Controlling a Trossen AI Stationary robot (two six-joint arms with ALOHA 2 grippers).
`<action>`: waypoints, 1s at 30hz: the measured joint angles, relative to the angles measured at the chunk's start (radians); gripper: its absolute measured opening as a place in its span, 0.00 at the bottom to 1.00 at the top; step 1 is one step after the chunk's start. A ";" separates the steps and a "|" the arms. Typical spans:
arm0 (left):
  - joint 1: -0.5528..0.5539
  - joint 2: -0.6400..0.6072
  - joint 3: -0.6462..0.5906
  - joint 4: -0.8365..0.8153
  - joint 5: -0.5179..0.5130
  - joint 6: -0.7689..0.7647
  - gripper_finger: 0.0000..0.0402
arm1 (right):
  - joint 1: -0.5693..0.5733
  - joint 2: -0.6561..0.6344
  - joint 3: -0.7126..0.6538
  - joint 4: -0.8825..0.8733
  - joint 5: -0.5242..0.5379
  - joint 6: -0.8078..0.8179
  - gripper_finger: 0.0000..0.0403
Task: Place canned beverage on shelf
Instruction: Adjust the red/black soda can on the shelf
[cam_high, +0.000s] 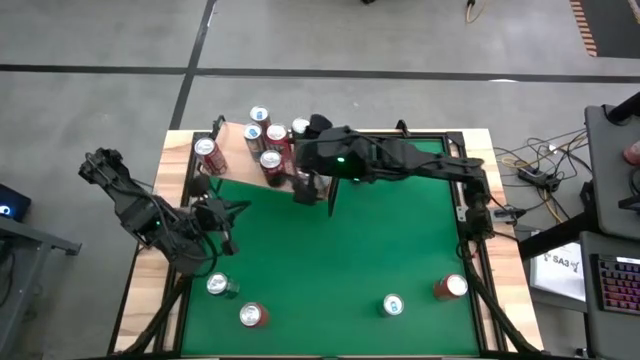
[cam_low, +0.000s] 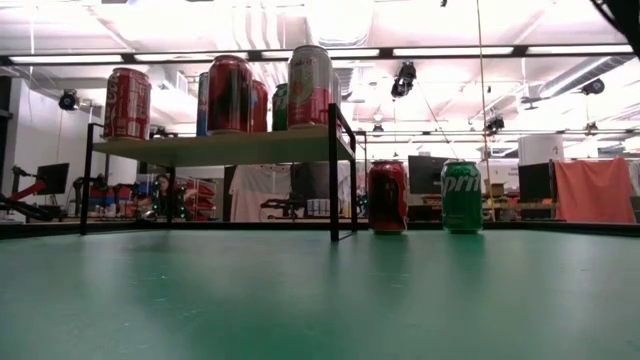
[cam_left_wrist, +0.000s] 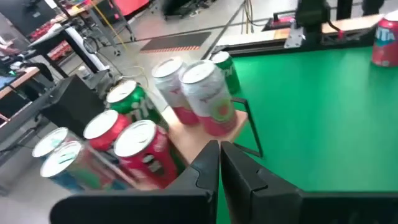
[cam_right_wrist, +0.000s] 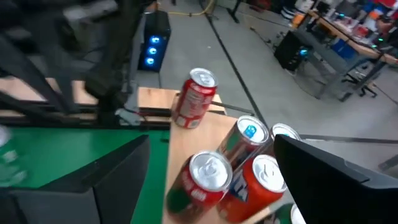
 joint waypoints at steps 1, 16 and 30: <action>0.000 0.014 0.000 0.004 0.001 0.000 0.00 | 0.011 -0.016 0.000 -0.026 -0.001 0.004 0.82; 0.092 0.091 0.167 0.003 0.211 0.023 0.00 | 0.185 -0.252 -0.190 -0.203 -0.004 0.113 0.81; 0.733 0.095 0.397 -0.419 0.611 0.028 0.00 | 0.238 -0.529 -0.526 -0.177 0.005 0.266 0.81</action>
